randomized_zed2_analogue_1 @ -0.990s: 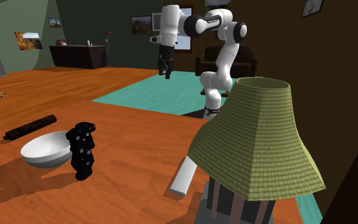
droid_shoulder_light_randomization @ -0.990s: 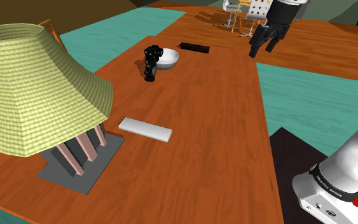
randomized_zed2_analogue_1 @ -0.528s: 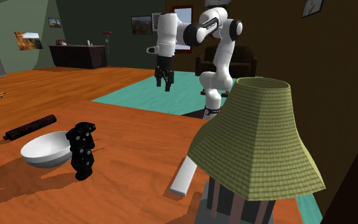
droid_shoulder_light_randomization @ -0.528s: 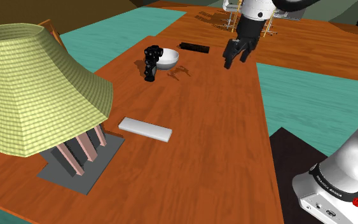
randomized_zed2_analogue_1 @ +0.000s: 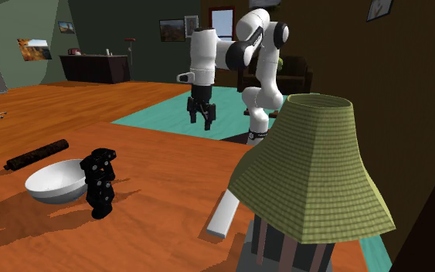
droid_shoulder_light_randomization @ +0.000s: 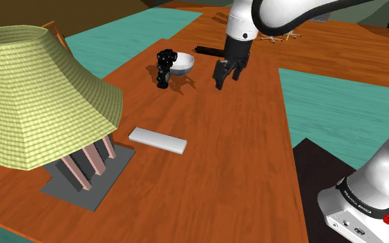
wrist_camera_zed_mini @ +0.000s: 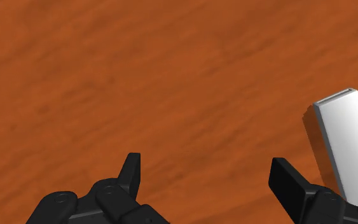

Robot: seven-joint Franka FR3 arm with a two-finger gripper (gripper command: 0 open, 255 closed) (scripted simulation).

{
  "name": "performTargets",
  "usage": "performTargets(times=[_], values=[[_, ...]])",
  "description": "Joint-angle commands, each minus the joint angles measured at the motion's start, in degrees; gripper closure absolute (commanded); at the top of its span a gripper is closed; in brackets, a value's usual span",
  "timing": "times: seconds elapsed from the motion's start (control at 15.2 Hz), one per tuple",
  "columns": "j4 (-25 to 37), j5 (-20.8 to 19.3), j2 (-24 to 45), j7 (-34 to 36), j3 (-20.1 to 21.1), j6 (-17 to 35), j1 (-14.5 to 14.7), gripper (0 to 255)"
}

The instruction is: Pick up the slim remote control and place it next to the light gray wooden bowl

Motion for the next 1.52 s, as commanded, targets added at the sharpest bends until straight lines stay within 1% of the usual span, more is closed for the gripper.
performTargets(times=[0.0, 0.4, 0.73, 1.06, 1.39, 1.45], values=[[2.22, -0.24, 3.62, 0.33, 1.00, 1.02, 0.78, 0], [9.29, -1.79, 14.03, 1.84, 3.86, 3.07, 3.54, 0], [16.41, -3.75, 22.92, 3.07, 5.69, 3.68, 6.36, 0], [24.76, -5.93, 32.03, 3.98, 6.95, 3.23, 9.76, 0], [34.63, -7.98, 41.44, 4.32, 7.75, 1.66, 13.75, 0], [34.98, -8.03, 41.76, 4.31, 7.75, 1.59, 13.91, 0]])
